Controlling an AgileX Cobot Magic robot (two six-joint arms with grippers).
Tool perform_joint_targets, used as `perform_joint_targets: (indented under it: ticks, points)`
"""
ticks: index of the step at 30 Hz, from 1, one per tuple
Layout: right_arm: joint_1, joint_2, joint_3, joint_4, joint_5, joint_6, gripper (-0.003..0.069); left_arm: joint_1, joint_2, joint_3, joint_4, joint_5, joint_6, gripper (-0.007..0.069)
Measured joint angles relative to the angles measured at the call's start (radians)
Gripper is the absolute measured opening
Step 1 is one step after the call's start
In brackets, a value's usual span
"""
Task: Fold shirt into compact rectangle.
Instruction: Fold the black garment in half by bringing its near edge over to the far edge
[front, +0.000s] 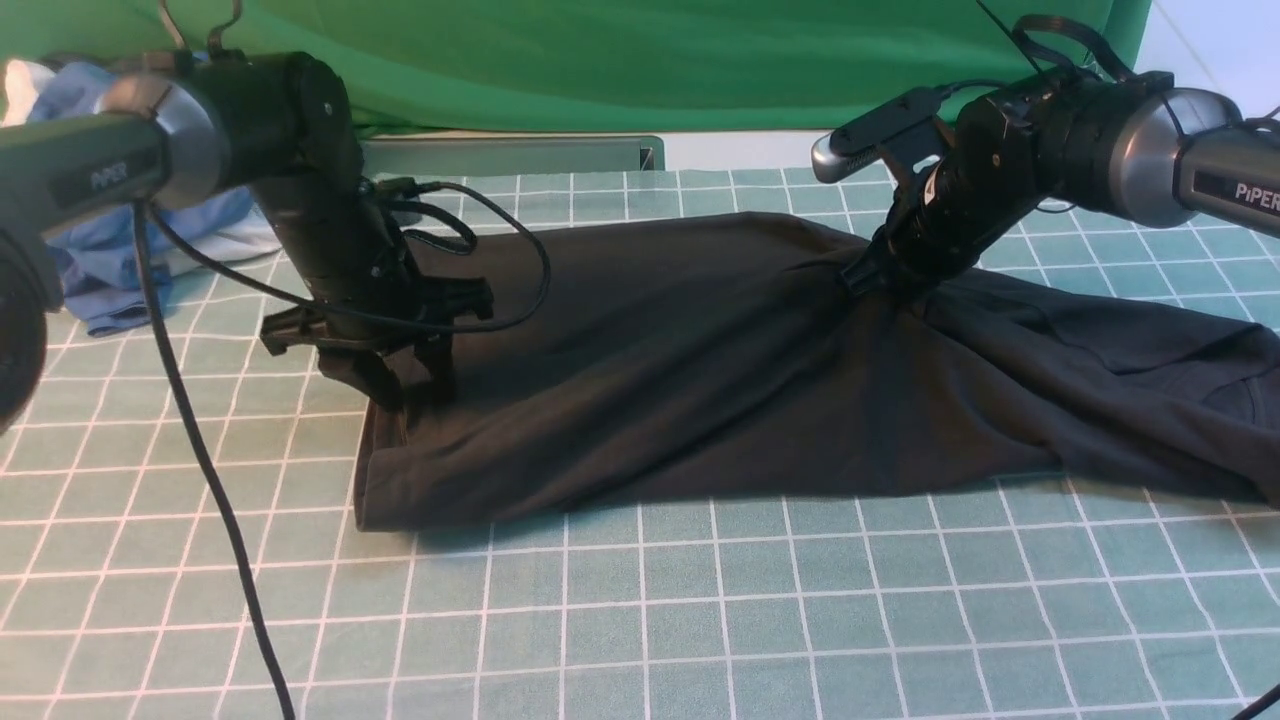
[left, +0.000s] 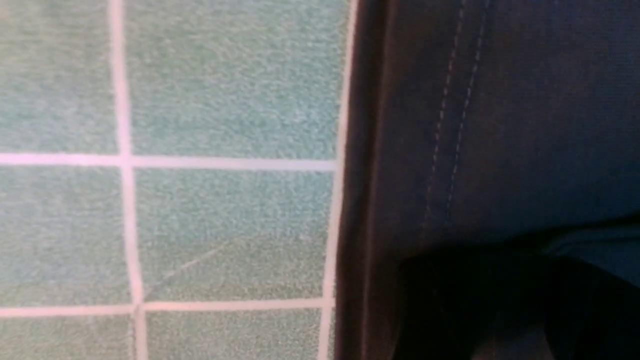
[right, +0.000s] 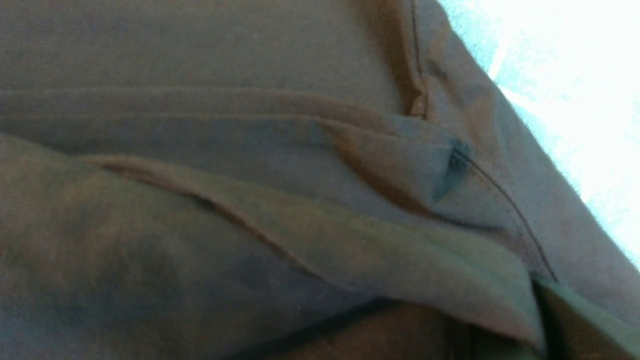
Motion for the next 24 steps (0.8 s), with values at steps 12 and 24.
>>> perform_joint_targets:
  ticks: [12,24]
  points:
    - [0.000,0.000,0.000,0.000,0.001,0.000,0.0138,-0.016,0.010,-0.044,0.090,0.002,-0.018,0.0036]
    - [0.000,0.000,0.000,-0.001,0.003,-0.003,0.0074,0.011,-0.009,-0.259,0.104,0.046,-0.044,0.0020]
